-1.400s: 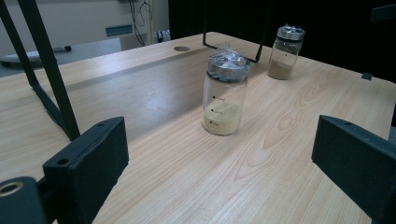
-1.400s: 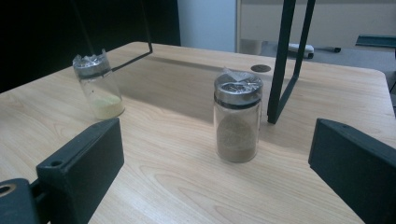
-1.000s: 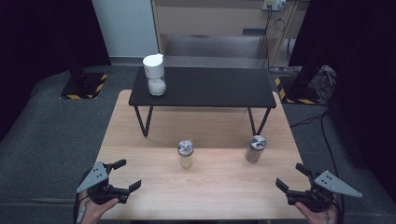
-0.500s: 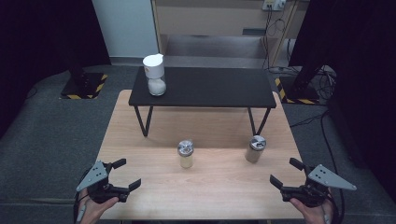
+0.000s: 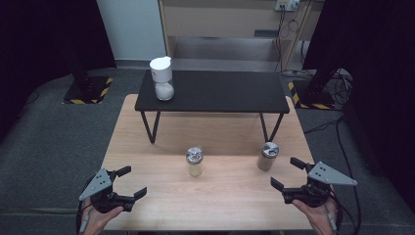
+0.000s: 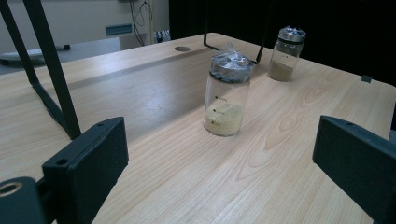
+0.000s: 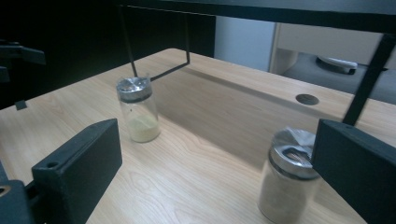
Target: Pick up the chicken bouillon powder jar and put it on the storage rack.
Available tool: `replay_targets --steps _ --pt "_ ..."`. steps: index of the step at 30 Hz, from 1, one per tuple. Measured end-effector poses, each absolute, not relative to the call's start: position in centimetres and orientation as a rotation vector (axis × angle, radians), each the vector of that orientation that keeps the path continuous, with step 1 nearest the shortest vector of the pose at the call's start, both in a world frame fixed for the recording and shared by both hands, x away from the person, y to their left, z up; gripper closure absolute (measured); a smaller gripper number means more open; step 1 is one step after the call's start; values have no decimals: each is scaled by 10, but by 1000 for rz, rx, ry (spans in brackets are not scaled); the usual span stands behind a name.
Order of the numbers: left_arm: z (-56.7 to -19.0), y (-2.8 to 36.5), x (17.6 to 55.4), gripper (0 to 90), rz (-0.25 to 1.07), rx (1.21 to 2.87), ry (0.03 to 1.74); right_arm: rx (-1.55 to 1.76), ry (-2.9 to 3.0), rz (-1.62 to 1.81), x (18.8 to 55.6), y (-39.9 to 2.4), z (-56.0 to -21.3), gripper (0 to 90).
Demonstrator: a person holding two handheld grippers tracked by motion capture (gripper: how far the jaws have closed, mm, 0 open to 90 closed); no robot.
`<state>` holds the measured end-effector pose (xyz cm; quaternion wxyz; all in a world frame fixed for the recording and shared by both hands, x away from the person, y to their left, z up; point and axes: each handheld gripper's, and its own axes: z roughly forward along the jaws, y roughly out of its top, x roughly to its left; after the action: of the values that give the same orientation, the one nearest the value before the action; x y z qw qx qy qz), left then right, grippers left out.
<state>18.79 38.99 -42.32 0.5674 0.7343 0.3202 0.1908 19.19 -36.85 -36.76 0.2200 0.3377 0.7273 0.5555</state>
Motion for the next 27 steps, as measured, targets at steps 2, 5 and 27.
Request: replay_targets --steps 2,5,27 --pt "-423 390 188 22 449 1728 754 924 2019 1538 196 -365 -366 25" --pt "-423 390 188 20 447 1727 754 917 2027 1545 201 -361 -365 25" --pt "-424 390 189 20 440 1729 758 883 2084 1608 230 -336 -367 24"
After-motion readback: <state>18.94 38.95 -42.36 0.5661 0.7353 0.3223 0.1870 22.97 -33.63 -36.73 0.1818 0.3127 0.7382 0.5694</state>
